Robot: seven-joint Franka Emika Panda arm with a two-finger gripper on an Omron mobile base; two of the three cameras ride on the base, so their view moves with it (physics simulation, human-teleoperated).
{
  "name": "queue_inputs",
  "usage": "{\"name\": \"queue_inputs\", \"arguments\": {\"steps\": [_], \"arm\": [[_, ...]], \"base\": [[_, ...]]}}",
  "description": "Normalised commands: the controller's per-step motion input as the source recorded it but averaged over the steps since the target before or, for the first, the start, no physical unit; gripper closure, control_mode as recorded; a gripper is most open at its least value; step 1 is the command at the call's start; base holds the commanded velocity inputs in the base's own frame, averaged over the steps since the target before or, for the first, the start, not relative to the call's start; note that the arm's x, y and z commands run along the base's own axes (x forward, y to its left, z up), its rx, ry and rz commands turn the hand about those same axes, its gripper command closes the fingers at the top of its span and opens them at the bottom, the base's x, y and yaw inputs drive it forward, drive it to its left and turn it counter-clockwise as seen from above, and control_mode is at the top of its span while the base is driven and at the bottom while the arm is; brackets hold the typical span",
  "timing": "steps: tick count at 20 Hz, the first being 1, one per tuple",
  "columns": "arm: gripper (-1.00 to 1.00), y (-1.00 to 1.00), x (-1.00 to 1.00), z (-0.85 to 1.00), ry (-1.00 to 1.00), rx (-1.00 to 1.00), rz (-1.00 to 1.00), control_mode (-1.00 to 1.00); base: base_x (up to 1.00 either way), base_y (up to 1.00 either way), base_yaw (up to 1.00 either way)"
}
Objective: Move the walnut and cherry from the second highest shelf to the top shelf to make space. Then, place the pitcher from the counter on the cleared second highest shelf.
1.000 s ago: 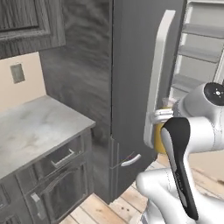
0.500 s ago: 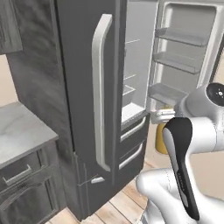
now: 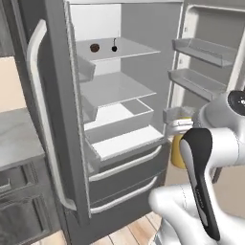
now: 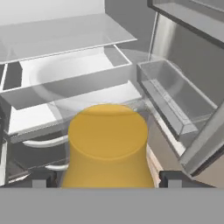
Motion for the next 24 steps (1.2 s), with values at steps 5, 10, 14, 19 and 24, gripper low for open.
{"name": "queue_inputs", "arguments": {"steps": [5,10,14,19,24], "arm": [[1.00,0.00,0.00,0.00,0.00,0.00,0.00,1.00],[1.00,0.00,0.00,0.00,0.00,0.00,0.00,1.00],[1.00,0.00,0.00,0.00,0.00,0.00,0.00,1.00],[1.00,0.02,0.22,-0.04,0.00,0.00,0.00,-1.00],[1.00,0.18,0.03,-0.02,-0.23,0.00,0.01,-1.00]], "base": [[0.74,-0.25,0.38],[0.85,0.00,0.24],[0.84,0.00,0.17],[0.28,0.03,0.01],[0.00,0.00,0.00]]}}
